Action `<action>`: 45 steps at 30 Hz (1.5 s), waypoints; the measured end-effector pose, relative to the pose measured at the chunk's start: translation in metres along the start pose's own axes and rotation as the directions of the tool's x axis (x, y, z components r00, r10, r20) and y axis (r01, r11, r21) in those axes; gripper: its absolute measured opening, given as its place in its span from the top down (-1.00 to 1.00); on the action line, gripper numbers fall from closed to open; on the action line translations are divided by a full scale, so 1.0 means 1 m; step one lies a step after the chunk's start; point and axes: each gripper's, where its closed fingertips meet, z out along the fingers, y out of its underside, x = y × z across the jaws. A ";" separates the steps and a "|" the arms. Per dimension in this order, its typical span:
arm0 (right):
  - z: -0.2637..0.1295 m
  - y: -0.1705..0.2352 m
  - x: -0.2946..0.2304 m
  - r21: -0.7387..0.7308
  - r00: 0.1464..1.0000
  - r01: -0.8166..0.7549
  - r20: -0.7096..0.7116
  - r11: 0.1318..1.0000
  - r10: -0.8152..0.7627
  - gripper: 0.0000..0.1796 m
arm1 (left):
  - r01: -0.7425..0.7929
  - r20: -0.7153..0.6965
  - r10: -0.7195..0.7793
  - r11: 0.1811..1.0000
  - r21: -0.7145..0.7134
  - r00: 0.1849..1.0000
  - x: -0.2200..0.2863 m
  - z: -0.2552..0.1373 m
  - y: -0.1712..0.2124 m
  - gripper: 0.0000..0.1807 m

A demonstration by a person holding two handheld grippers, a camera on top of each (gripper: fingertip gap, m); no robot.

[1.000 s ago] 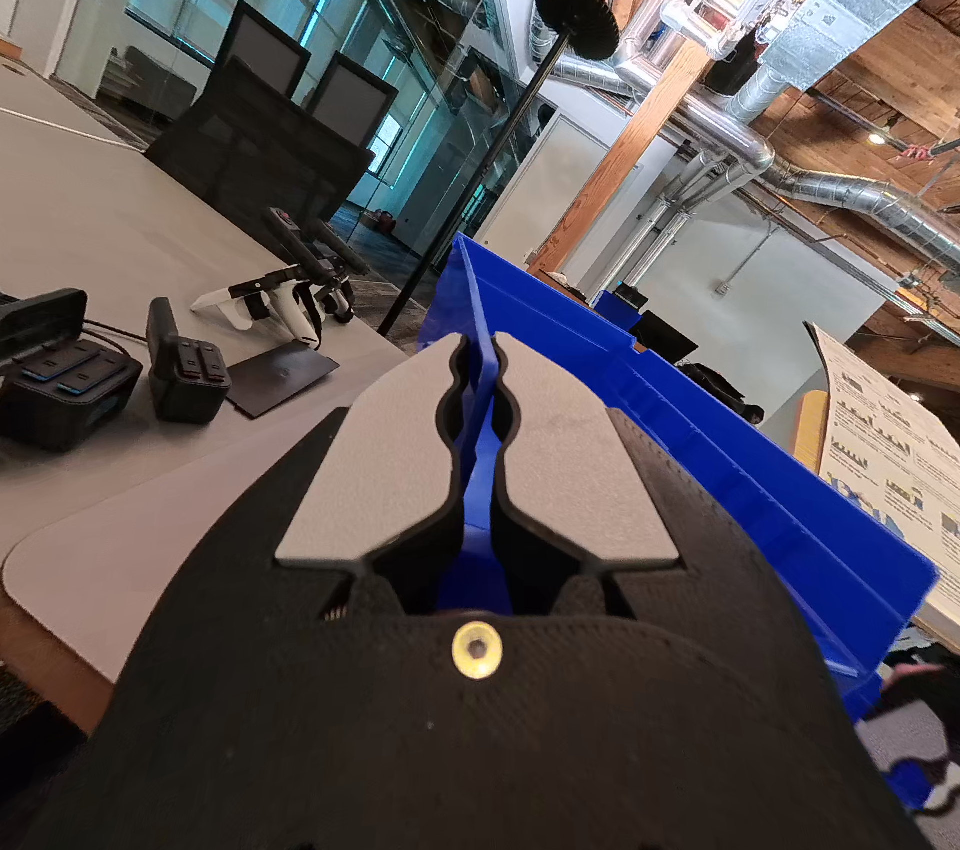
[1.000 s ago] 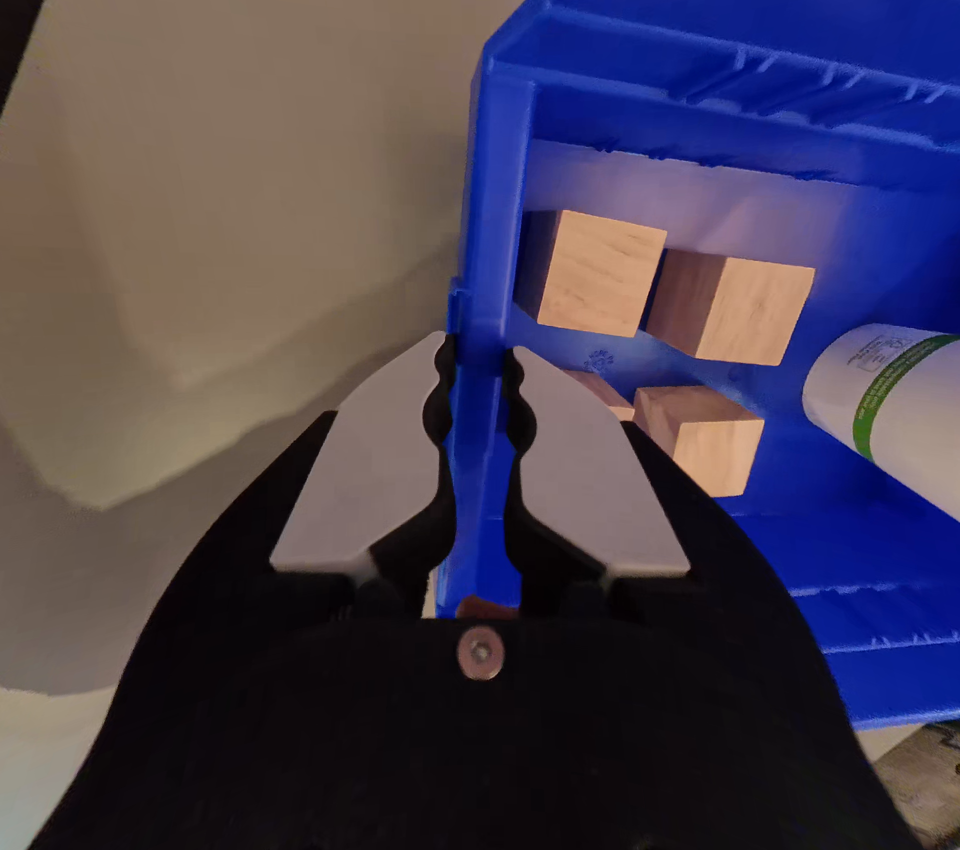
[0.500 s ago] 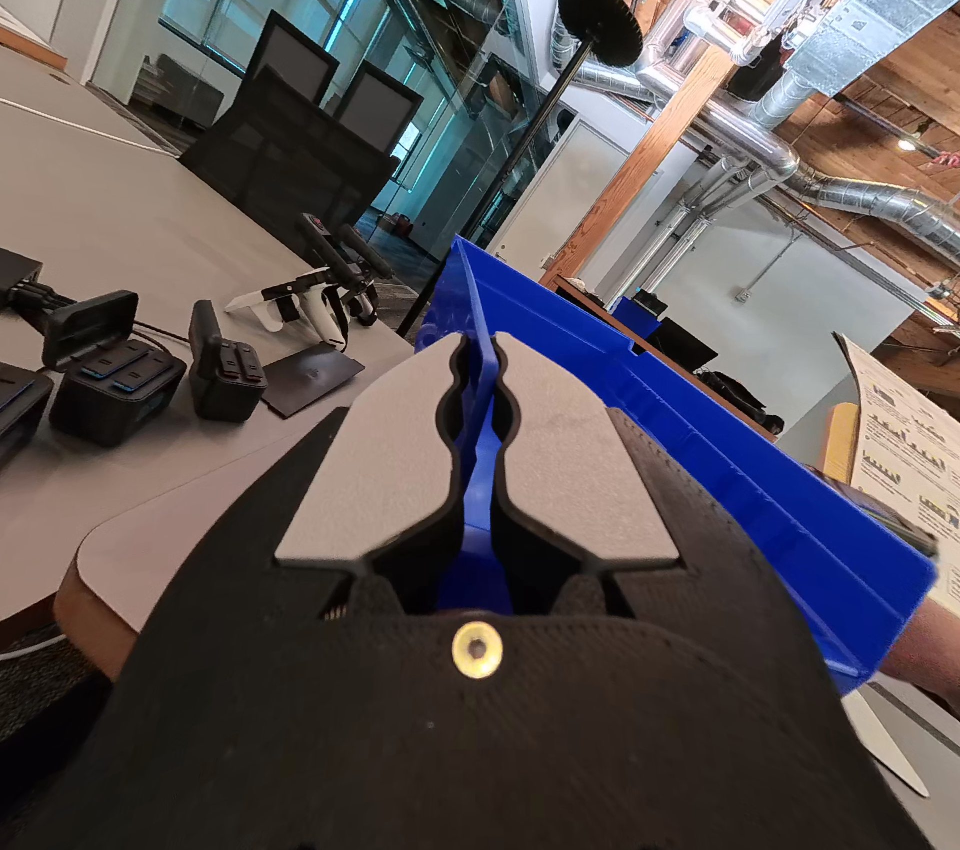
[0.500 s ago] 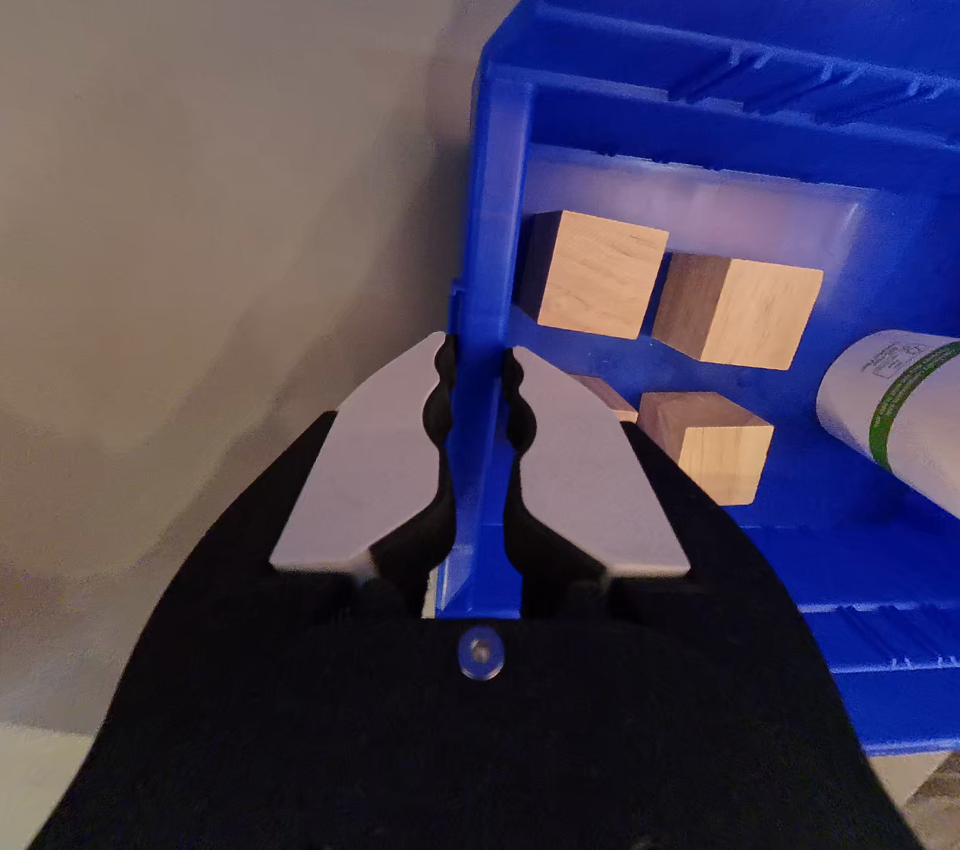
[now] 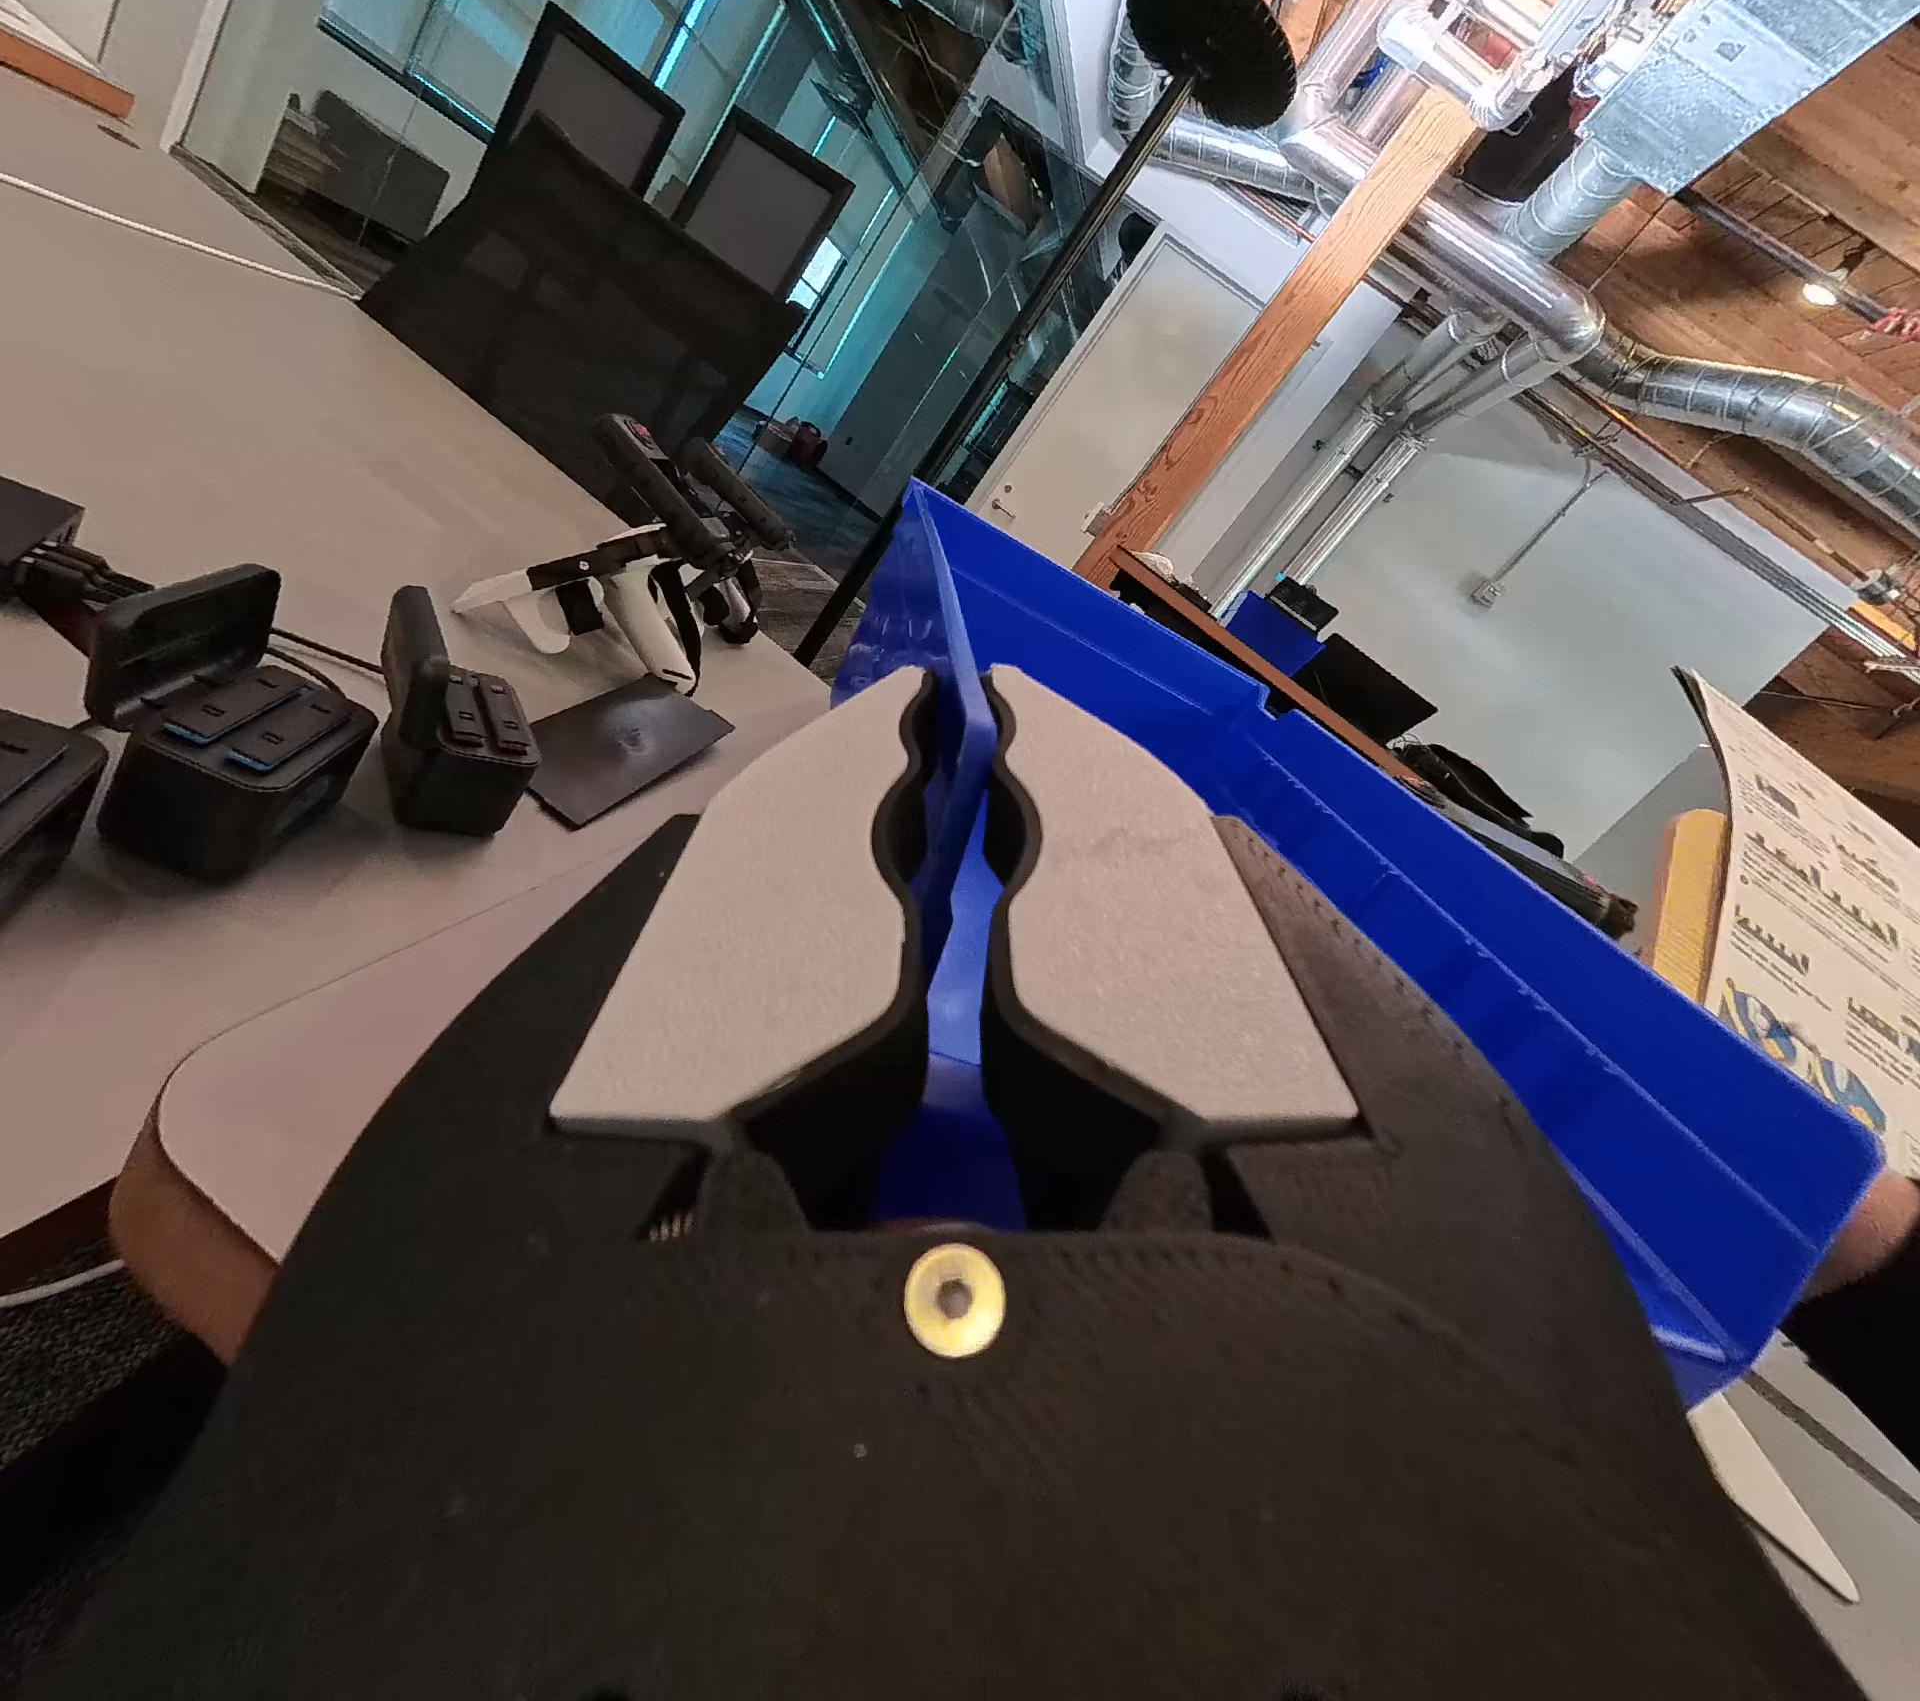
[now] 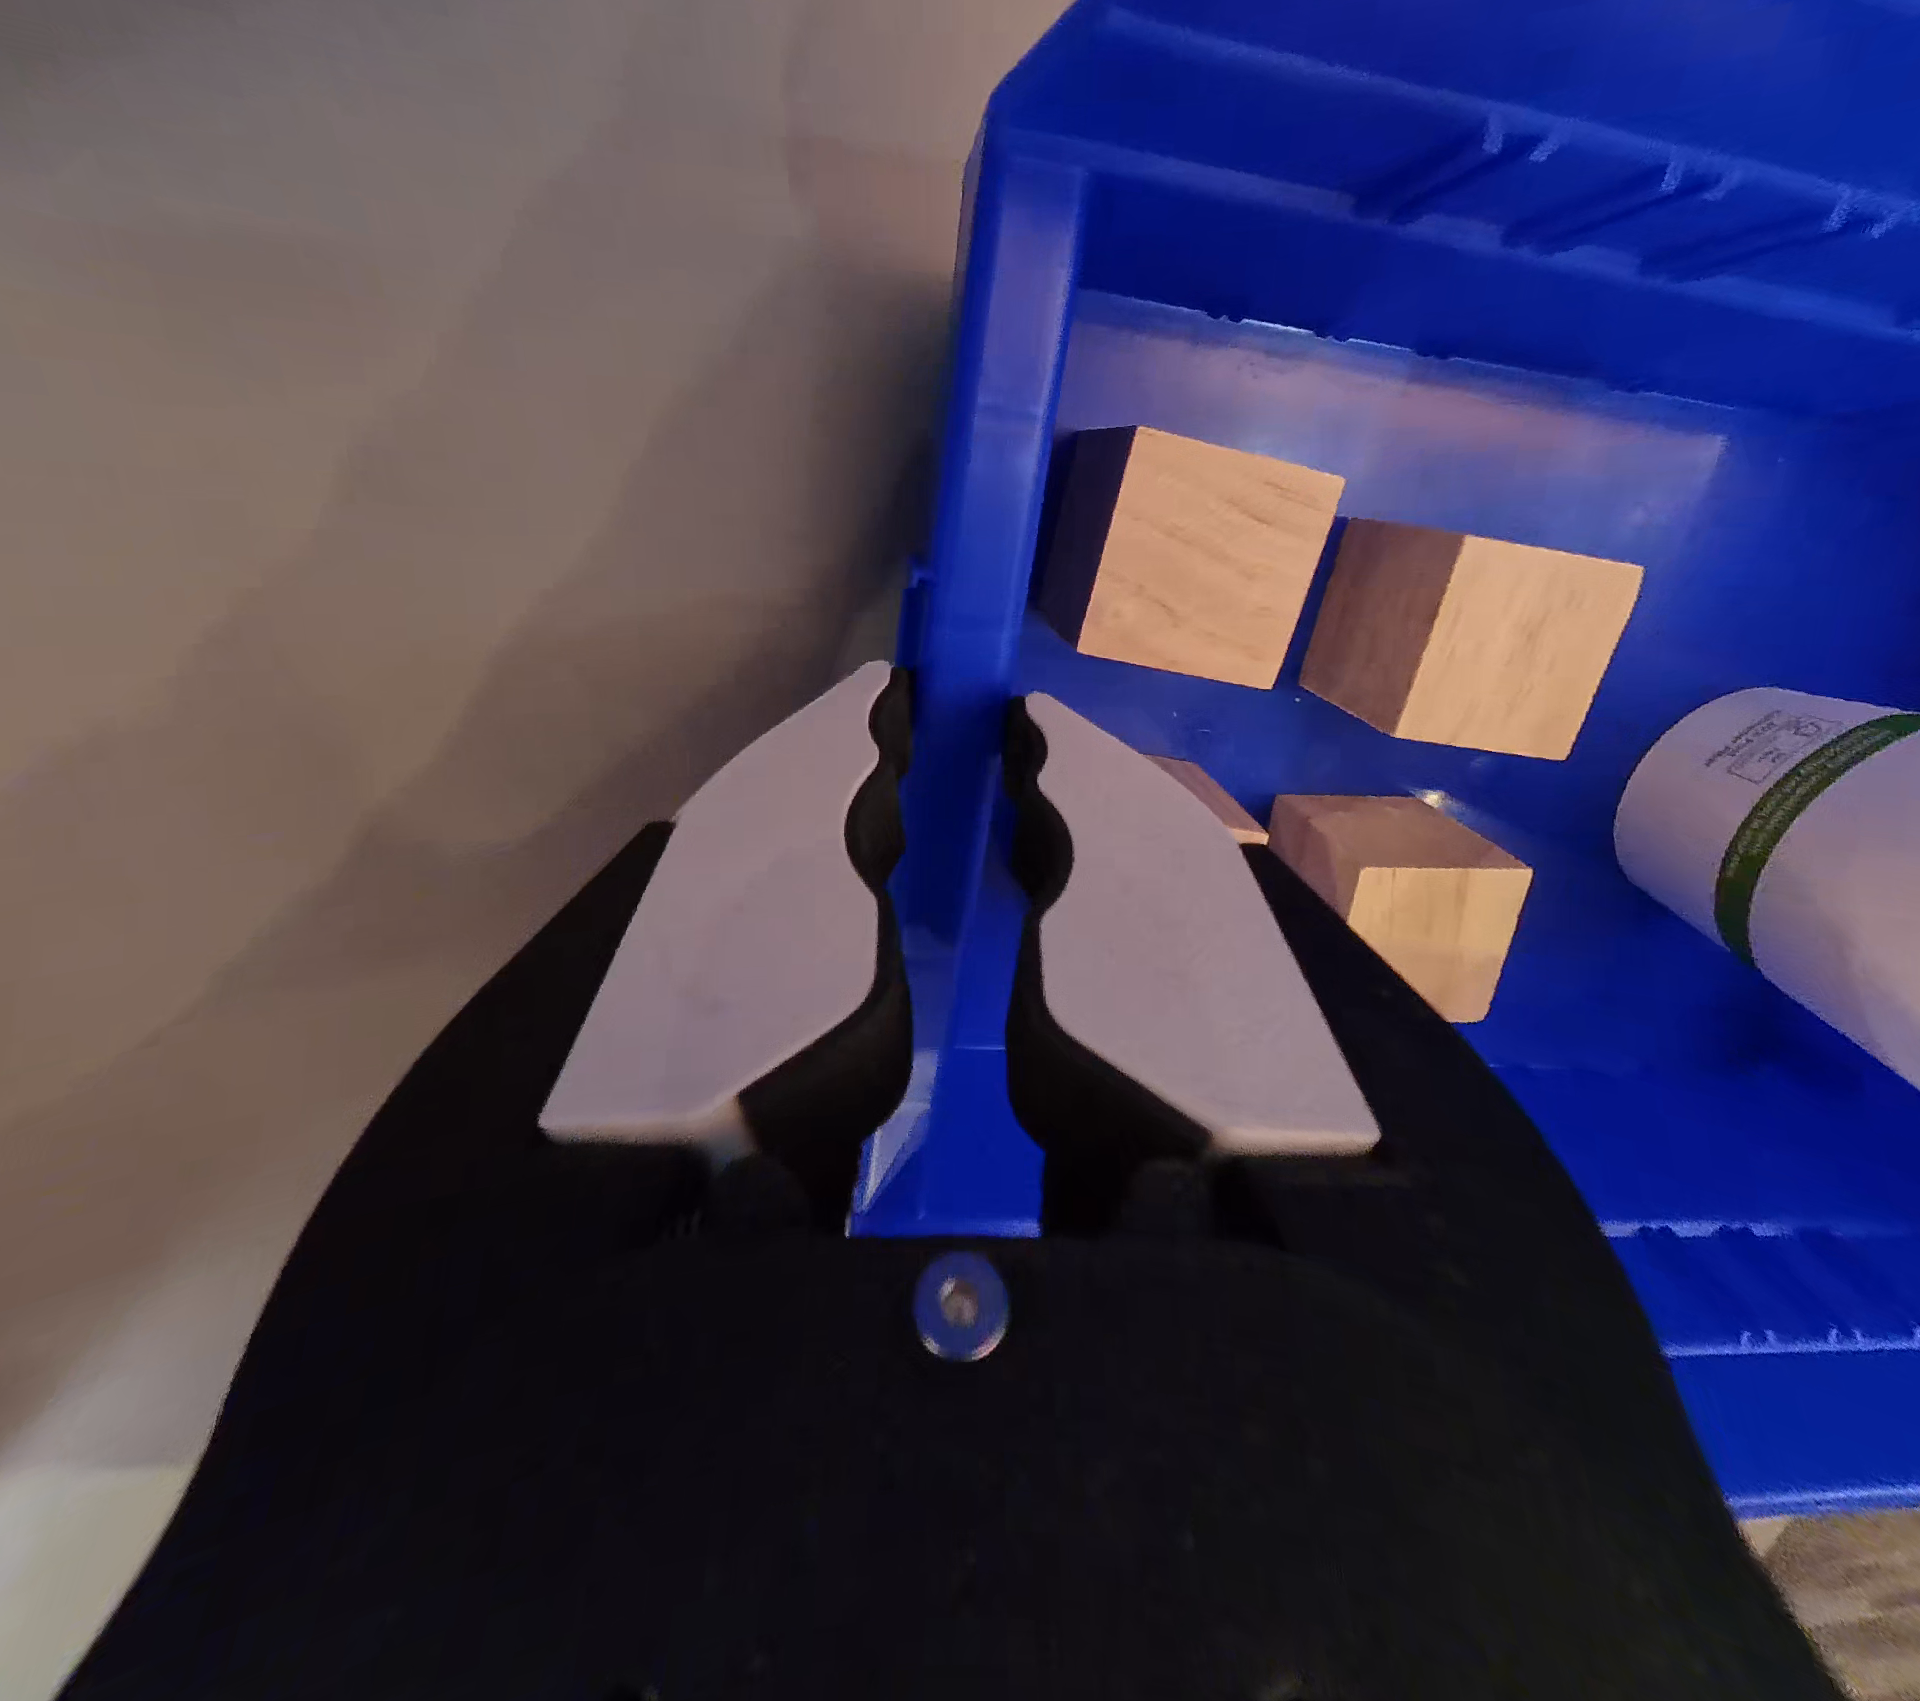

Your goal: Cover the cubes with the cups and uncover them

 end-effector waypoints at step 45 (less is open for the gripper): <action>-0.316 0.229 -0.167 0.948 0.907 -0.025 -0.111 0.316 0.406 0.72 | 0.100 -0.744 -0.118 0.993 -0.069 0.658 0.323 -0.038 0.052 0.95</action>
